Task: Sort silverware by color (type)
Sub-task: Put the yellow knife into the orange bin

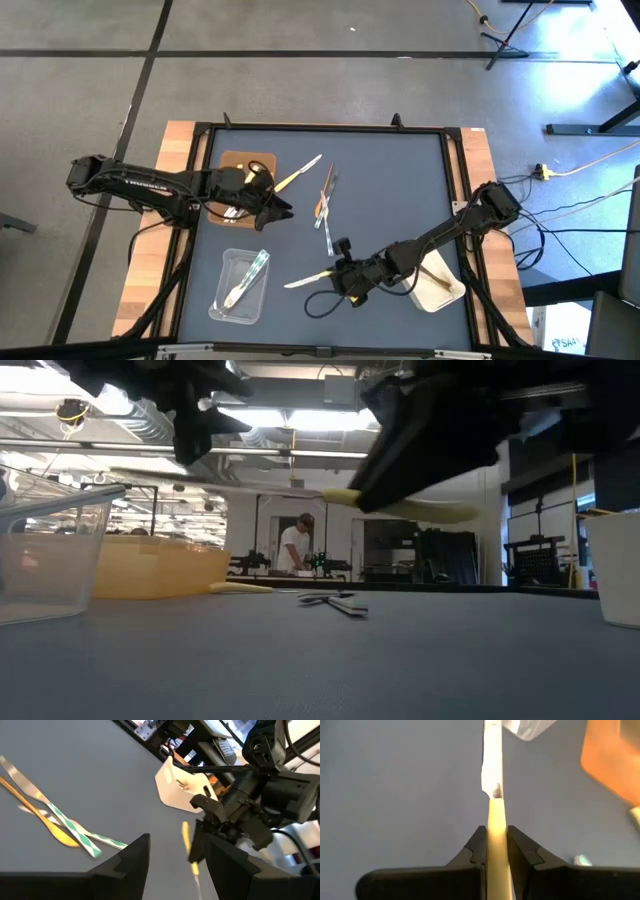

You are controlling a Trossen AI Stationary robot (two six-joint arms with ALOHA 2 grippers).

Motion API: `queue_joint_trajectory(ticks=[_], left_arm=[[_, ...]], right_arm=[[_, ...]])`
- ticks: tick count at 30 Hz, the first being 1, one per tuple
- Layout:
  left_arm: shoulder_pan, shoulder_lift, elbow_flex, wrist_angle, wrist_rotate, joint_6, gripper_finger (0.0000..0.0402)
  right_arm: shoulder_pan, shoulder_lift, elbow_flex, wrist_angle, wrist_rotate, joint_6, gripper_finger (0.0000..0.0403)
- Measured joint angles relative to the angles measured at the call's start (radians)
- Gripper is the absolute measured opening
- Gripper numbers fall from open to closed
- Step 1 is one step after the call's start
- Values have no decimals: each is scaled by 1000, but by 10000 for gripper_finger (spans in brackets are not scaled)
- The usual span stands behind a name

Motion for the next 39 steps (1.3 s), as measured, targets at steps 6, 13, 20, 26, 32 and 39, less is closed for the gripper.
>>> queue_joint_trajectory(ticks=[6, 13, 20, 26, 32, 39], left_arm=[[-37, 0, 0, -1, 2, -115, 179], [-91, 9, 0, -1, 1, -225, 179], [-150, 89, 0, 7, -22, -363, 179], [-198, 180, 4, 82, 11, -461, 179], [-236, 300, 118, 82, 34, -467, 179], [-257, 446, 248, 71, 102, -450, 179]], right_arm=[[-29, -1, 14, 1, 8, -137, 34], [-38, -1, 14, 62, 33, -317, 34], [-42, -1, 14, 116, 31, -355, 34], [-41, -2, 14, 119, 18, -370, 34], [-41, -1, 14, 157, -5, -371, 34], [-41, -1, 14, 162, -5, -372, 34]])
